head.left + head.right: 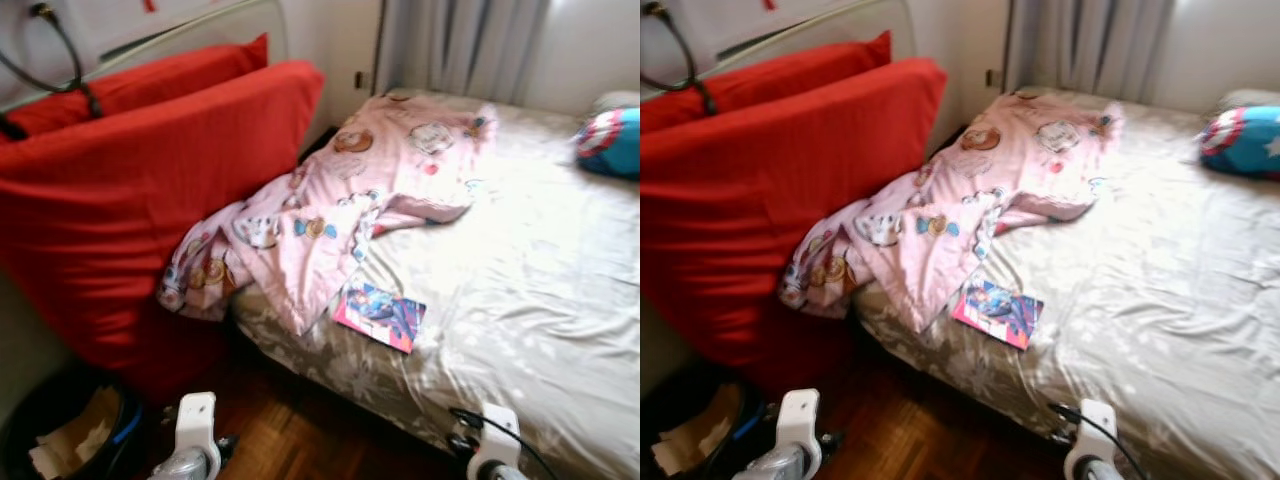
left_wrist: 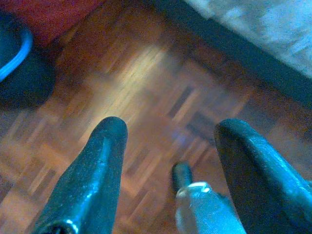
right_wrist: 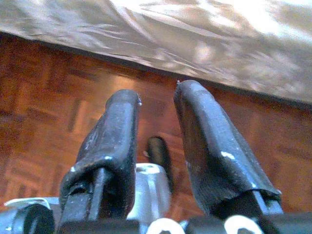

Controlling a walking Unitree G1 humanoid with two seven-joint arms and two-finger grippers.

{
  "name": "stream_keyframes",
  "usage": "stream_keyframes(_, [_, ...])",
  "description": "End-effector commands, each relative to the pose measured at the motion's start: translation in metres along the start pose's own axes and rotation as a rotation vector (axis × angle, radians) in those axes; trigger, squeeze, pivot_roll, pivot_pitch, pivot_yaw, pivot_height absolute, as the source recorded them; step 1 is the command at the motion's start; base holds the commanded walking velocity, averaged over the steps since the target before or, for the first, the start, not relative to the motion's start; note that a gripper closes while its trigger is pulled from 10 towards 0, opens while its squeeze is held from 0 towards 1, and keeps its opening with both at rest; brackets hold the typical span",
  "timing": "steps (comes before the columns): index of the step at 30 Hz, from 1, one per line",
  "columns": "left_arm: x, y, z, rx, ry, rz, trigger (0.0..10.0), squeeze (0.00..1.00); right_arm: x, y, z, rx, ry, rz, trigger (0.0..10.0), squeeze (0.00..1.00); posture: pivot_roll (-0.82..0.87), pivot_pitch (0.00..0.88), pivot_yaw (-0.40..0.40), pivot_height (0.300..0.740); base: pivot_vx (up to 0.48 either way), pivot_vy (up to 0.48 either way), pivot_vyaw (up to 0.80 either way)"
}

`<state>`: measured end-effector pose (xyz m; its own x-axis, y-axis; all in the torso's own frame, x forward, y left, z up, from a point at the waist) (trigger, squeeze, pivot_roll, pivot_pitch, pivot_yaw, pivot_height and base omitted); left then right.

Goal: Clean up the room

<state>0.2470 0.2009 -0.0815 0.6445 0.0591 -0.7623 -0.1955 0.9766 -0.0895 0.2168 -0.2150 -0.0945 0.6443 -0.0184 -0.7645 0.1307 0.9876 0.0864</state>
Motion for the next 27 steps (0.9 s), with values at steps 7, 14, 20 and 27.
stream_keyframes(7, [-0.0014,0.0073,-0.0050,-0.001,0.010,0.016,10.0,0.00,0.0011,0.0051,0.0022,0.008,-0.015,0.003,10.0,0.00,-0.10,0.018,0.040,0.740,0.000,0.000,-0.66])
stream_keyframes(14, [-0.0013,0.0073,-0.0052,-0.011,0.013,0.019,10.0,0.00,0.0013,0.0058,0.0039,-0.009,-0.022,0.013,10.0,0.00,-0.10,0.017,0.040,0.740,0.000,0.000,0.00])
stream_keyframes(20, [-0.0013,0.0074,-0.0051,-0.018,0.013,0.020,10.0,0.00,0.0014,0.0064,0.0060,-0.048,-0.029,0.022,10.0,0.00,-0.10,0.016,0.039,0.740,0.000,0.000,0.00])
stream_keyframes(27, [-0.0013,0.0076,-0.0051,-0.024,0.012,0.023,10.0,0.00,0.0015,0.0069,0.0065,-0.056,-0.030,0.028,10.0,0.00,-0.10,0.017,0.039,0.740,0.000,0.000,0.80])
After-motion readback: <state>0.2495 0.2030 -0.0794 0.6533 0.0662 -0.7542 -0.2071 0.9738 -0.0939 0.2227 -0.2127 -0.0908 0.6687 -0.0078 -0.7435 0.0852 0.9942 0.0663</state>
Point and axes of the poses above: a point about 5 cm out from each wrist's last joint towards the gripper, its own x axis pointing out of the wrist towards the gripper, its own z axis along the axis of the wrist's last joint, y = z × x, the point moved 3 cm from there along x, pointing out of the wrist towards the gripper, and after that the axes turned 7 degrees about -x, right-handed, at the moved point
